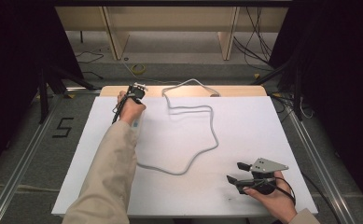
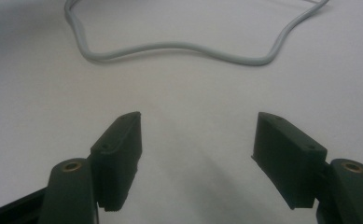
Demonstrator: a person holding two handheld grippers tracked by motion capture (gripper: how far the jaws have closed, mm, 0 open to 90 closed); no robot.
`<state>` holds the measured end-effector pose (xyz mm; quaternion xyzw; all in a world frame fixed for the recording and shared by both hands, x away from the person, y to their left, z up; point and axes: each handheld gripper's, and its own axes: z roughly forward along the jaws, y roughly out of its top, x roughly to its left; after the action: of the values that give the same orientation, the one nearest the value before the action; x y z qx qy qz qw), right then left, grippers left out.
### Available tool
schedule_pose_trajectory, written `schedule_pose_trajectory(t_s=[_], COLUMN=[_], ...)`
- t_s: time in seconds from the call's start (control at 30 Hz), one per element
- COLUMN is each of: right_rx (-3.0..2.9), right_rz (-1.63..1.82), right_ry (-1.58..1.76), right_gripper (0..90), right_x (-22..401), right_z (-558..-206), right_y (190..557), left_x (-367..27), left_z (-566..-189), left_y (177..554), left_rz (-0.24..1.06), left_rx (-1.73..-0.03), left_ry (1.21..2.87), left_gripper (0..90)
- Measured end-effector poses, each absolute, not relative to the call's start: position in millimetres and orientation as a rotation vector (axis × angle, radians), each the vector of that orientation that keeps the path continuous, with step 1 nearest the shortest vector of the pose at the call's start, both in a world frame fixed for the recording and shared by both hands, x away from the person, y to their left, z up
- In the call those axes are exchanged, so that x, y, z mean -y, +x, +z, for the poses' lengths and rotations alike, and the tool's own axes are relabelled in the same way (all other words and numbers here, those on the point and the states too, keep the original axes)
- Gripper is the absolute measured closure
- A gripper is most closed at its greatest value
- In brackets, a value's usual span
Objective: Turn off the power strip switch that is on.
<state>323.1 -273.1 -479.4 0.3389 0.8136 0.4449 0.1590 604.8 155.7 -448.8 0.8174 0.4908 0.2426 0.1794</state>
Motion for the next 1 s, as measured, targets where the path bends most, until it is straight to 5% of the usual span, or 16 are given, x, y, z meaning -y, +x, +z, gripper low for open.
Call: schedule_pose_trajectory(t_s=[1.0], right_rx=[-2.333], right_rz=[1.272], right_ry=[0.961], right_gripper=[33.3], right_x=[271.7], right_z=[-479.1], right_y=[323.6], left_x=[-155.2], left_z=[-449.5], left_y=[603.6], left_rz=[0.692], left_rx=[-1.406], left_ry=[2.327], left_gripper=[89.9])
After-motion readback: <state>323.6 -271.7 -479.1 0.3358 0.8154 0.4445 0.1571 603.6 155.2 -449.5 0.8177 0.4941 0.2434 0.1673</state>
